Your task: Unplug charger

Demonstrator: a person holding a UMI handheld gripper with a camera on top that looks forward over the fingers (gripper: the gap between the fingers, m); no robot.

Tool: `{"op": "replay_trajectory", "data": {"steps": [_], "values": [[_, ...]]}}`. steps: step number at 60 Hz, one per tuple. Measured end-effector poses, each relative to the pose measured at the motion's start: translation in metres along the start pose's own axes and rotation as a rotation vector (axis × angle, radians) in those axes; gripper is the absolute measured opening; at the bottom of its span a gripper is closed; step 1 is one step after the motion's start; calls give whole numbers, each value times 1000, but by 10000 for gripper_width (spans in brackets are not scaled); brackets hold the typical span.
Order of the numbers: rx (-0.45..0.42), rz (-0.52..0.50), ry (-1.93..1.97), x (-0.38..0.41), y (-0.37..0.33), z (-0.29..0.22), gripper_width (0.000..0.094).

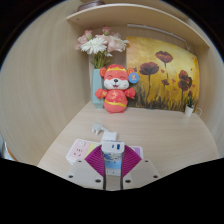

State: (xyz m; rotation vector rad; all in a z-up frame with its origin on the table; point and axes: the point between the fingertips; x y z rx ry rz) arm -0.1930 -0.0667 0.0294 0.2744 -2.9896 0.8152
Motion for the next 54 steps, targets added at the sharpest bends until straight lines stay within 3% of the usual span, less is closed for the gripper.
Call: {"op": "replay_trajectory", "data": {"steps": [8, 14, 21, 25, 28, 32, 40, 54], "values": [[16, -9, 3, 0, 0, 0, 181], [89, -11, 3, 1, -3, -12, 163], [-243, 22, 43, -24, -72, -176, 163], [-304, 101, 29, -66, -107, -235, 162], [-331, 124, 12, -94, -114, -238, 163], [-313, 147, 31, -133, -114, -221, 162], [-135, 183, 63, -202, -81, -127, 161], [45, 167, 103, -232, -38, -19, 166]]}}
Point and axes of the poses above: the point between the fingertips, and its own axes, seen from behind it with the camera up: x to the left, z down, y forward, the way the camera looks, and after that the axes turned 3 degrees about y, right-handed
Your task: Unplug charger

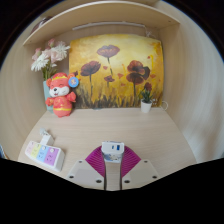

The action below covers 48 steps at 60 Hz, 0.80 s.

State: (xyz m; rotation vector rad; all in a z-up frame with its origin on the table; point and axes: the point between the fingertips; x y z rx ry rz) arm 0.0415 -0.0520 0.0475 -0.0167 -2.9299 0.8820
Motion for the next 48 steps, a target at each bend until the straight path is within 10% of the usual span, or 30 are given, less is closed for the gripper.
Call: {"op": "replay_trajectory", "data": {"steps": [20, 25, 48], "values": [[73, 2, -52, 6, 26, 36, 317], [81, 44, -110, 0, 20, 30, 521], [-134, -11, -68, 41, -111, -87, 680]]}}
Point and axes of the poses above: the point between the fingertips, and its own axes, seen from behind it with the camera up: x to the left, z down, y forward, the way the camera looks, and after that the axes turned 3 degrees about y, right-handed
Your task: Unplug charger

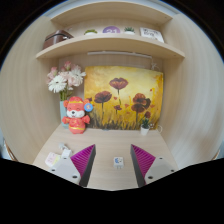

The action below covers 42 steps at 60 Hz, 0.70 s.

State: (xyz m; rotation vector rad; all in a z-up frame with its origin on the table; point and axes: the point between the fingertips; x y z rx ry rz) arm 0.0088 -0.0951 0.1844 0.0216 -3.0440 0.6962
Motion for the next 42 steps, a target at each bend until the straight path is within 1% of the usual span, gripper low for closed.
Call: {"op": "replay_trajectory", "data": {"steps": [2, 6, 12, 19, 31, 42], "values": [[-13, -2, 7, 4, -16, -6, 683], [-12, -5, 10, 6, -45, -10, 683], [0, -22, 13, 12, -86, -4, 691], [16, -12, 45, 15, -121, 14, 695], [61, 25, 32, 13, -160, 47, 687], [84, 12, 24, 23, -176, 64, 692]]}}
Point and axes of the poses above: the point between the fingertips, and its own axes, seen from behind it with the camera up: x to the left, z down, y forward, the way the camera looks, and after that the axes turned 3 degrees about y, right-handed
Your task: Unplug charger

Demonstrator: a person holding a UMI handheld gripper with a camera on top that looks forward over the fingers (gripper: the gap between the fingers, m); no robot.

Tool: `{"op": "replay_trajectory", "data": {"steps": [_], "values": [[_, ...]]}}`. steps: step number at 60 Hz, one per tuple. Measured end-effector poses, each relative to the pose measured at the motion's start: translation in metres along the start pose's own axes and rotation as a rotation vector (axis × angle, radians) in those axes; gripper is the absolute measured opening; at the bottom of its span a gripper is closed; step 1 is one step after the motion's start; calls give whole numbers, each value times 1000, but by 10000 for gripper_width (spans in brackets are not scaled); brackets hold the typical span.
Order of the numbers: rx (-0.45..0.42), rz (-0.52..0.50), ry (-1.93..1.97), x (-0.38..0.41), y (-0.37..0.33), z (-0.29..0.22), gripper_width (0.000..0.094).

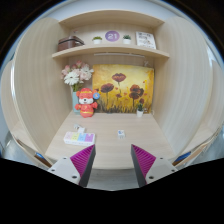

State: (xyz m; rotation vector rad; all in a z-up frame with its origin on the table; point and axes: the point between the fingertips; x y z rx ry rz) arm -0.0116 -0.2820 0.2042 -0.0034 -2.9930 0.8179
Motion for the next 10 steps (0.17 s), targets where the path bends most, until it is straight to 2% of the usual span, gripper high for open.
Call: {"op": "replay_trajectory", "data": {"steps": [10], "values": [[14, -16, 3, 9, -6, 9, 693]]}}
Point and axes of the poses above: the point between the fingertips, and its own axes, seen from behind it with the camera up: x to the left, z down, y forward, the way the camera looks, and after that the axes turned 3 degrees about y, right-handed
